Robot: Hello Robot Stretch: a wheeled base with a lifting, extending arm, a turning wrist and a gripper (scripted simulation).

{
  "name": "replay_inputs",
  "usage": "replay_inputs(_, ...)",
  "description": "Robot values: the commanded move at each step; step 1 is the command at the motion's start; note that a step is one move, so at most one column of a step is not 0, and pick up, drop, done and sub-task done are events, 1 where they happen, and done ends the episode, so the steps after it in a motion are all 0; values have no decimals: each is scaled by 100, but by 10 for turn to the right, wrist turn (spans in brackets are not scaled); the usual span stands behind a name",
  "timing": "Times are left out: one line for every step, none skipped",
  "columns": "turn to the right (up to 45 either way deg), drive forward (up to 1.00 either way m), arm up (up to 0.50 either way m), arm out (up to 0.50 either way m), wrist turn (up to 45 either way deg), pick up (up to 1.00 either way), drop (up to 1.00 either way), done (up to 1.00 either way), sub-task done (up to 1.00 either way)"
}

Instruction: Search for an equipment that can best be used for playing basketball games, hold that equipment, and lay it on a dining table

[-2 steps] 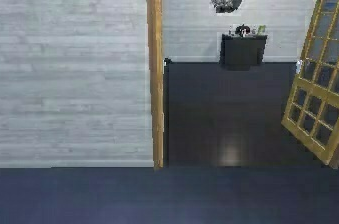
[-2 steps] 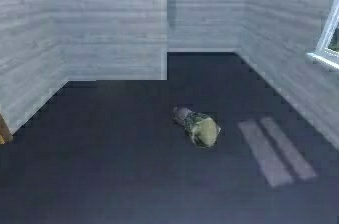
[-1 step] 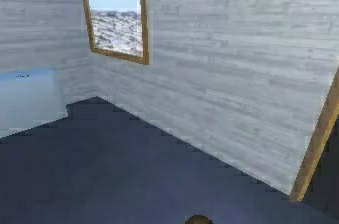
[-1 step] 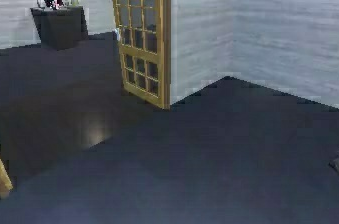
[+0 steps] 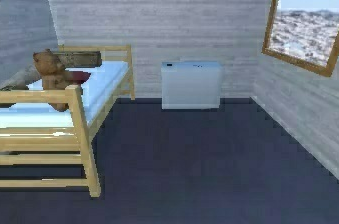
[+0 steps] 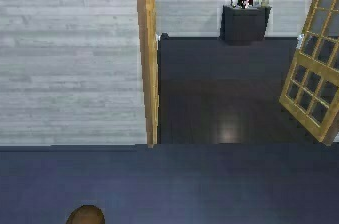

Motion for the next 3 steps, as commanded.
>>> replay_inputs(-270, 0, 0, 0, 0, 0, 0, 0, 0)
replay_inputs(0, 0, 18, 0, 0, 0, 0, 0, 0)
replay_inputs(0, 0, 0, 50, 0, 0, 0, 0, 0)
